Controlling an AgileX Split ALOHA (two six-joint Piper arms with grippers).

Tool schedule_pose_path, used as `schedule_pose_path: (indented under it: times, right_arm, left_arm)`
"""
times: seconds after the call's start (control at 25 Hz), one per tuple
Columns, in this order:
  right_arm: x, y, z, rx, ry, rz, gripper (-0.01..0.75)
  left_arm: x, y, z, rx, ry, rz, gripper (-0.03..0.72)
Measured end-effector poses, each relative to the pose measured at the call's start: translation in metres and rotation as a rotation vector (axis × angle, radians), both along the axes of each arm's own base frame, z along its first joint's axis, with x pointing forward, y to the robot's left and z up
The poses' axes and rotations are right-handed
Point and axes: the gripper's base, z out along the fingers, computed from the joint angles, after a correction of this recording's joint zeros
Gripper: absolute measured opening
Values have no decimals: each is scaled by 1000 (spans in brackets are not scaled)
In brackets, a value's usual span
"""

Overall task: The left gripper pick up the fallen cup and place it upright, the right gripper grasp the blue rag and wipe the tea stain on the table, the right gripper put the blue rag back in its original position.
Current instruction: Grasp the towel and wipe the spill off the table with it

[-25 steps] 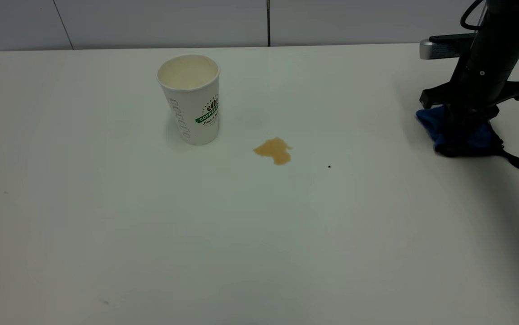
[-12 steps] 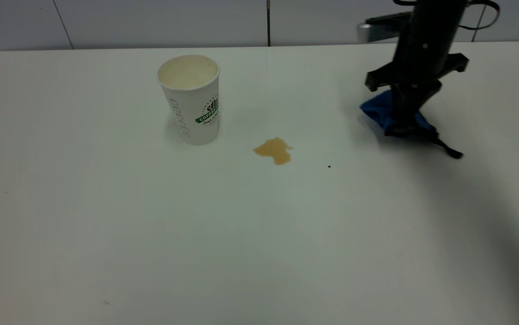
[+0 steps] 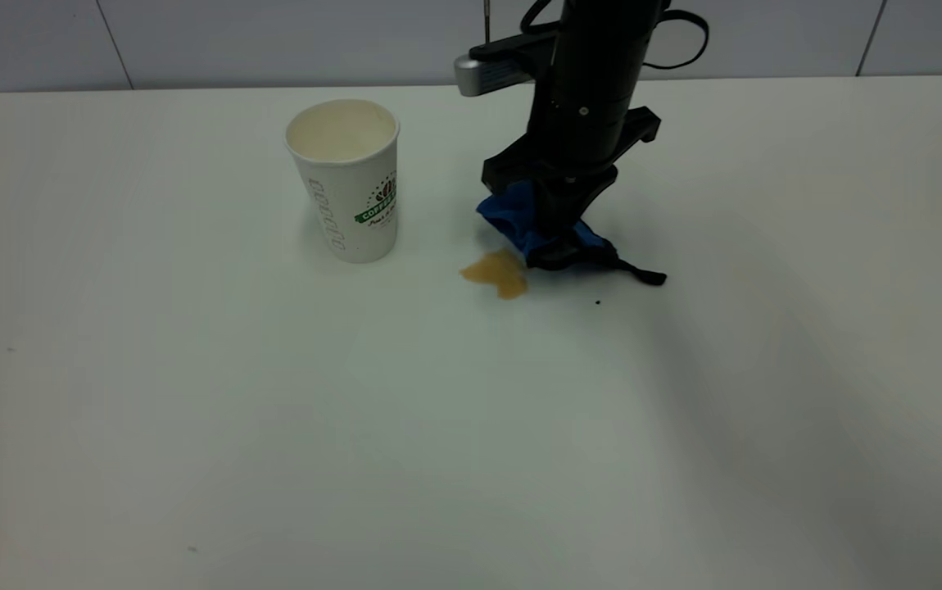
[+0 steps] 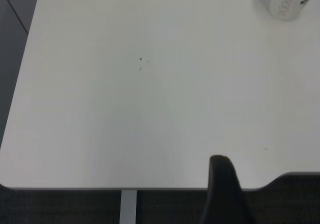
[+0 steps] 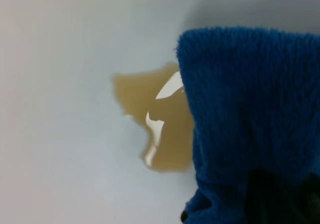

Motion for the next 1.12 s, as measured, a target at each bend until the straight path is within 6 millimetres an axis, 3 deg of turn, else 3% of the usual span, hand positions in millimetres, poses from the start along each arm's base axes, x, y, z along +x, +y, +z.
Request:
schedule_pose_path:
  times: [0.28,0.52,0.8,1.12]
  right_arm:
    - [-17,45,-6,48,-35,62,71]
    - [-31,64,-23,42,-9,101,71]
    - [-28,50,-35,-67,-14,52,71]
    - [7,1,-23,-140,-100,-96,71]
  left_arm:
    - [0,0,0,0,0,0,499]
    - [0,0,0,0,0,0,499]
    - [0,0,0,1,0,-1,499]
    - [0,0,0,1,0,-1,499]
